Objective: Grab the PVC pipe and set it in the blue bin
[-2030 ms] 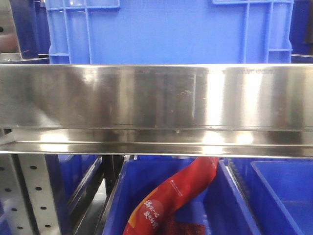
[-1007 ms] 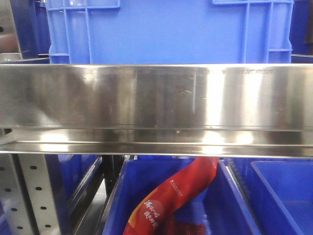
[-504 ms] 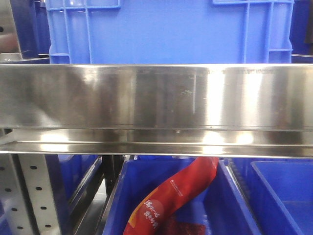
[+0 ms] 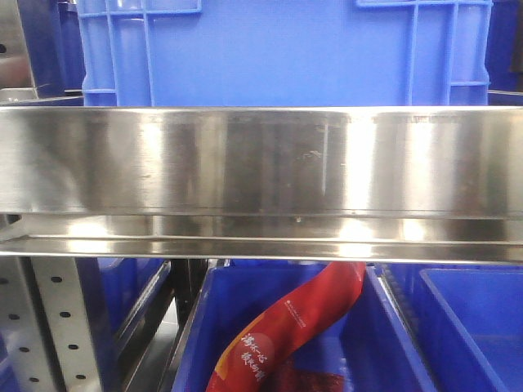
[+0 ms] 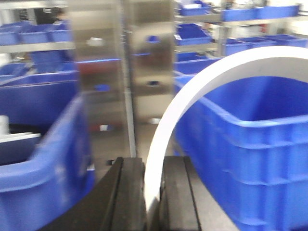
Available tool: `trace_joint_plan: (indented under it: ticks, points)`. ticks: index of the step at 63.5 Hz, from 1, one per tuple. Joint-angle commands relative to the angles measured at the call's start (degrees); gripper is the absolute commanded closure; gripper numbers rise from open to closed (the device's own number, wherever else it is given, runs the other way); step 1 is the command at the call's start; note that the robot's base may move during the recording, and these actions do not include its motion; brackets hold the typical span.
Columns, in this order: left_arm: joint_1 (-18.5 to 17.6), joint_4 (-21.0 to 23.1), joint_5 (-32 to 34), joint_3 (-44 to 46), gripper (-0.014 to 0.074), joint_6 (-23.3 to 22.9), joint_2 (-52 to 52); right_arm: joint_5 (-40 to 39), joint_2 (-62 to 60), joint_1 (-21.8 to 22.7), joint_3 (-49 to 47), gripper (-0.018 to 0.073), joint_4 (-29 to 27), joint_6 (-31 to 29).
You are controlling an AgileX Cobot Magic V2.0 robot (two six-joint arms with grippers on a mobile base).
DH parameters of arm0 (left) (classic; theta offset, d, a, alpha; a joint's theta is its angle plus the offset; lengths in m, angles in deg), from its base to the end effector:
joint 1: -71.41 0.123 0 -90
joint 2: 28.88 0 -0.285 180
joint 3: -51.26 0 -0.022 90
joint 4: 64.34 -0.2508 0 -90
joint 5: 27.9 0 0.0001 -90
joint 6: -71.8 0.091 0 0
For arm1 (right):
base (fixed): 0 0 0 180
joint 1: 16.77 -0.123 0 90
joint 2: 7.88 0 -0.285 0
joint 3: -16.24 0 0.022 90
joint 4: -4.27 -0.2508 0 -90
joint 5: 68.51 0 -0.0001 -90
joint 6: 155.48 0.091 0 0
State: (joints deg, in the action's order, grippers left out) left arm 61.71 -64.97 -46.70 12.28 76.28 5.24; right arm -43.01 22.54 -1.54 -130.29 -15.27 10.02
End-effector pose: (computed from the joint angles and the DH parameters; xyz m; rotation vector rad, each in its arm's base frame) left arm 0.0874 -0.0146 0.3737 0.2036 1.5913 -0.0598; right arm 0.0611 -0.0030 0.4003 0.1332 1.5324 -0.0549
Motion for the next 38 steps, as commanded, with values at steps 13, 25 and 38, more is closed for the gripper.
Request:
trace_joint_plan:
  ticks: [13, 25, 38]
  points:
    - [-6.7, 0.3, 6.7, 3.9, 0.0707, 0.0, 7.5, -2.0, 0.1, 0.0, -0.2, 0.0728, -0.7, -3.0]
    - [-7.2, -0.2, 6.7, 11.1, 0.0707, 0.0, 15.2, -2.0, 0.1, 0.0, -0.2, 0.0728, -2.0, -3.0]
    - [-11.0, -0.2, 6.8, 18.1, 0.0707, 2.3, 22.0, -2.0, 0.1, 0.0, -0.2, 0.0728, -2.0, -3.0]
